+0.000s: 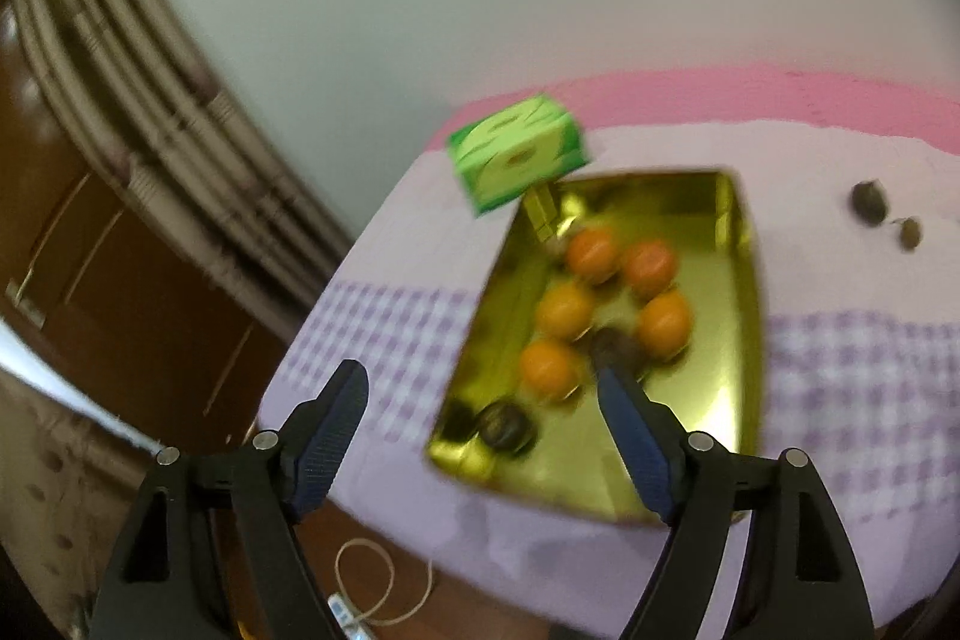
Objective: Organize fruits
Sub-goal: 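Move the left gripper to a dark brown dried fruit and grasp it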
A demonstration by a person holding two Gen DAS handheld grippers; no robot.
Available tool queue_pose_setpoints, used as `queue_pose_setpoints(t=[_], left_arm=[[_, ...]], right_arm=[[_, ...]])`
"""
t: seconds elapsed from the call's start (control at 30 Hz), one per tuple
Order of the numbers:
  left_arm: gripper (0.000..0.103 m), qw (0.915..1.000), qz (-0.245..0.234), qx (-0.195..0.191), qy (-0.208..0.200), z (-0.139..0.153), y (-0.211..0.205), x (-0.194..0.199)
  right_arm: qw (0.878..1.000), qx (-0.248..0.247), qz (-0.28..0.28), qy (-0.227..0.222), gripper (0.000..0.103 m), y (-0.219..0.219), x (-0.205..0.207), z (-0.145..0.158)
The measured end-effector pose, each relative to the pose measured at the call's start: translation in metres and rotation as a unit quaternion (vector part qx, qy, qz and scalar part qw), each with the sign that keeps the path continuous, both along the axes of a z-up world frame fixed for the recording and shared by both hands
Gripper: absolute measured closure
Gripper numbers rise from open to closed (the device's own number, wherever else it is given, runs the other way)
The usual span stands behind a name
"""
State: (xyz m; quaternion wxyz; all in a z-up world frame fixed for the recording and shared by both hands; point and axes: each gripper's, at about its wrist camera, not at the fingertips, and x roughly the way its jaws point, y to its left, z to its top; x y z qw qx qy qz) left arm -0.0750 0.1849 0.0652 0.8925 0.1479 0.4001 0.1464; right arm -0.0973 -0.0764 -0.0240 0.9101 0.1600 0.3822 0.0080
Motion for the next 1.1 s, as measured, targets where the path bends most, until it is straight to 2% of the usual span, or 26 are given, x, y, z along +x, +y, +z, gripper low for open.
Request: queue_pose_setpoints(t=[0.17,0.27,0.33,0.4,0.5,0.63,0.7,0.83,1.0,1.1], left_arm=[[0.020,0.9966,-0.080,-0.019,0.006,0.013,-0.050,0.033],[0.020,0.9902,-0.138,-0.017,0.018,0.012,-0.087,0.052],[0.020,0.9835,-0.174,-0.033,0.036,0.008,-0.108,0.069],[0.020,0.9736,-0.210,-0.066,0.059,0.004,-0.125,0.086],[0.020,0.9538,-0.254,-0.128,0.097,-0.003,-0.145,0.117],[0.025,0.9413,-0.268,-0.155,0.133,-0.017,-0.163,0.154],[0.026,0.9301,-0.272,-0.188,0.159,-0.027,-0.170,0.171],[0.026,0.9170,-0.265,-0.233,0.186,-0.043,-0.178,0.191],[0.034,0.9089,-0.249,-0.255,0.216,-0.063,-0.192,0.205],[0.035,0.9107,-0.245,-0.247,0.223,-0.074,-0.200,0.209]], right_arm=[[1.000,0.018,0.000,-0.006,0.014,-0.005,-0.001,0.000],[1.000,0.028,0.003,-0.009,0.014,-0.007,-0.001,-0.001],[0.999,0.034,0.005,-0.009,0.014,-0.009,-0.002,-0.001],[0.999,0.038,0.006,-0.010,0.014,-0.009,-0.002,-0.002],[0.999,0.042,0.008,-0.011,0.013,-0.010,-0.002,-0.002],[0.999,0.044,0.014,-0.011,0.010,-0.008,-0.002,-0.002],[0.999,0.045,0.015,-0.011,0.010,-0.008,-0.002,-0.002],[0.998,0.051,0.016,-0.014,0.009,-0.009,-0.001,-0.003],[0.998,0.055,0.019,-0.015,0.008,-0.009,-0.002,-0.003],[0.998,0.058,0.021,-0.016,0.008,-0.009,-0.001,-0.003]])
